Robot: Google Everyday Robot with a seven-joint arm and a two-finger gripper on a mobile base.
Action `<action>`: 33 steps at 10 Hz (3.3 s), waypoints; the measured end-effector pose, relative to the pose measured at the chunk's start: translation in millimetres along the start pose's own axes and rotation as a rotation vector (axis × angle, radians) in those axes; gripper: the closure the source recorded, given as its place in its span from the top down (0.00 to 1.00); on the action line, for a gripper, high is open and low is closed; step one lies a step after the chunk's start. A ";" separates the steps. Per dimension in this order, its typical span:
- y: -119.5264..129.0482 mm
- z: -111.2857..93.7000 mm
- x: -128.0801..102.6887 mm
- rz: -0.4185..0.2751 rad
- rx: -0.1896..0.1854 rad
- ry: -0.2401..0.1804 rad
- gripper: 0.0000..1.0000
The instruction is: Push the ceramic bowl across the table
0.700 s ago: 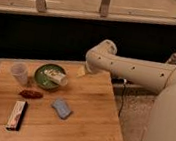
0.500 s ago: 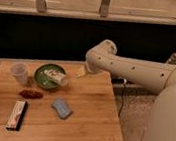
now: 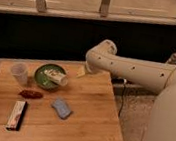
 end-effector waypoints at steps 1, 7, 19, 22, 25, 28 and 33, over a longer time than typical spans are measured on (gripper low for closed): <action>0.0 0.0 0.1 0.000 0.000 0.000 0.80; 0.0 0.0 0.0 0.000 0.000 0.000 0.80; 22.0 24.9 -72.4 -0.242 -0.028 -0.015 0.80; 56.6 42.9 -100.7 -0.362 -0.093 -0.008 0.80; 75.1 53.8 -108.0 -0.427 -0.165 -0.003 0.80; 121.3 50.0 -123.9 -0.477 -0.341 -0.033 0.80; 134.1 46.6 -124.3 -0.484 -0.405 -0.042 0.80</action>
